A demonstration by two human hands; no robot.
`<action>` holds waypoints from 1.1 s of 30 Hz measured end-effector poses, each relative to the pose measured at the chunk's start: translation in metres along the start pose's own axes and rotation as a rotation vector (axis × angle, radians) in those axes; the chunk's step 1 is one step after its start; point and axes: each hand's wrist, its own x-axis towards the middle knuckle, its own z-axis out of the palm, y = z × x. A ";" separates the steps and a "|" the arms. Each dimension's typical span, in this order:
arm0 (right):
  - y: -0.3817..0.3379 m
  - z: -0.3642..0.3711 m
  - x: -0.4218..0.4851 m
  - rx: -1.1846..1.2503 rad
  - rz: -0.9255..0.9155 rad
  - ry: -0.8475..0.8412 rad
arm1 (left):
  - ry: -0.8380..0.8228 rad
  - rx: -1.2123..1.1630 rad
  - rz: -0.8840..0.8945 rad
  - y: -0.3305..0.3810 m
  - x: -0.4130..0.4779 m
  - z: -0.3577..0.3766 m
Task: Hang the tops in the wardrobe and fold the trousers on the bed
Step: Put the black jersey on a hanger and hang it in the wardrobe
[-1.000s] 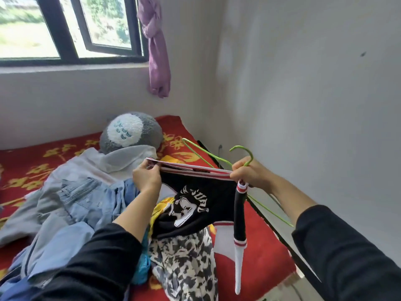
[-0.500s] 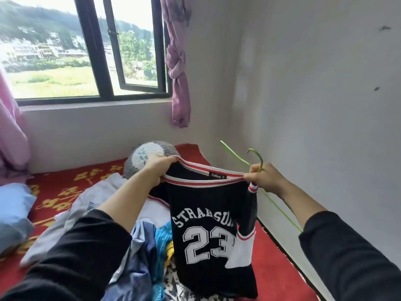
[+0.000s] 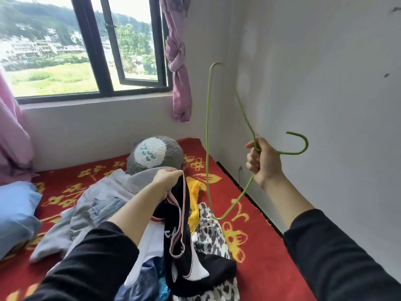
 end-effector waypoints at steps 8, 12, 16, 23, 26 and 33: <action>0.035 0.050 -0.011 0.266 0.035 0.148 | -0.053 -0.097 -0.074 -0.001 -0.002 0.005; 0.069 0.050 -0.019 0.133 0.037 0.091 | -0.055 -0.214 -0.116 0.000 0.000 -0.005; 0.095 0.038 -0.027 -0.150 -0.025 -0.015 | 0.040 -0.284 -0.075 0.008 -0.003 -0.020; 0.103 0.014 -0.022 -0.648 -0.055 -0.171 | 0.244 -0.302 -0.031 -0.005 0.007 -0.060; 0.098 0.006 -0.012 -0.839 -0.070 -0.231 | 0.331 -0.239 -0.067 -0.021 0.007 -0.079; 0.059 0.037 0.002 -1.088 -0.149 -0.328 | 0.256 0.020 0.141 -0.022 -0.009 -0.082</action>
